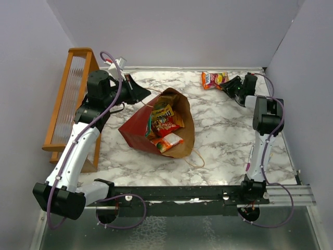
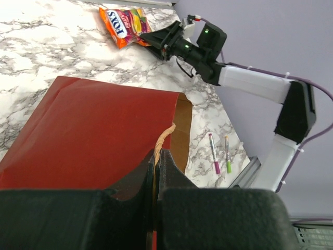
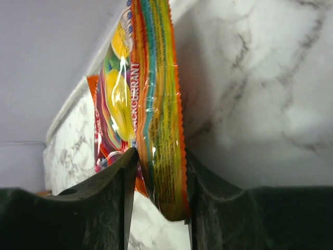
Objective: Take the snacks out of the paper bag
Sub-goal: Place the snack at the center of the board, then take out the snack from the paper bag.
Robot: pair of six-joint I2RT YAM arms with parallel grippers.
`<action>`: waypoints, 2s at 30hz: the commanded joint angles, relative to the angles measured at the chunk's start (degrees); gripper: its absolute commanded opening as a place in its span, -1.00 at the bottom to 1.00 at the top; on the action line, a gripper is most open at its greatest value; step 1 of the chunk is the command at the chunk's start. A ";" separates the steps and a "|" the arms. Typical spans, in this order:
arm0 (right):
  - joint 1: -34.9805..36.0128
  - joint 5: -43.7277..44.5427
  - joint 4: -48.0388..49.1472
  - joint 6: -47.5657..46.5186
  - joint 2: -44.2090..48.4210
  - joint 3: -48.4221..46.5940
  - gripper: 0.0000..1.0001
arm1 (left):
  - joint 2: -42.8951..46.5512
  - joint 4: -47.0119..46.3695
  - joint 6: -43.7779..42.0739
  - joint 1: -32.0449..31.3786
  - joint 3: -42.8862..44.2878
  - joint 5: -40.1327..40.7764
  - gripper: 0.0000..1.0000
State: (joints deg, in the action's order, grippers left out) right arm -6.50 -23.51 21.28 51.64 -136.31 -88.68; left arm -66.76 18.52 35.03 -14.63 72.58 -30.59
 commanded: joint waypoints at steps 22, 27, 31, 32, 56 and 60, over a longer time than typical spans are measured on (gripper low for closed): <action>8.86 -11.76 -26.93 -17.85 79.12 54.71 0.60 | 3.38 0.11 -0.63 0.04 -2.06 -0.88 -1.00; 10.61 -15.89 -33.73 -19.57 90.27 53.00 0.55 | 3.31 -0.56 0.02 0.05 -2.69 -0.95 -1.00; 17.02 -19.29 -30.35 -17.39 91.78 50.25 0.54 | 3.14 -0.35 -0.04 0.04 -3.13 -0.57 -1.00; 19.56 -17.91 -29.93 -17.06 91.64 49.46 0.54 | 3.09 -0.44 -0.03 0.04 -3.29 -0.46 -1.00; 64.33 37.81 -17.37 -2.35 57.96 31.75 0.27 | 4.78 -0.39 1.89 0.04 -4.42 -0.84 -1.00; 64.42 37.48 -14.36 -2.11 55.17 31.03 0.26 | 4.88 -0.65 2.32 0.04 -4.59 -1.05 -1.00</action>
State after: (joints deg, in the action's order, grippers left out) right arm 57.43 8.86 1.63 47.99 -79.02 -55.68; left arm -63.55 18.55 36.69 -14.63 68.51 -30.61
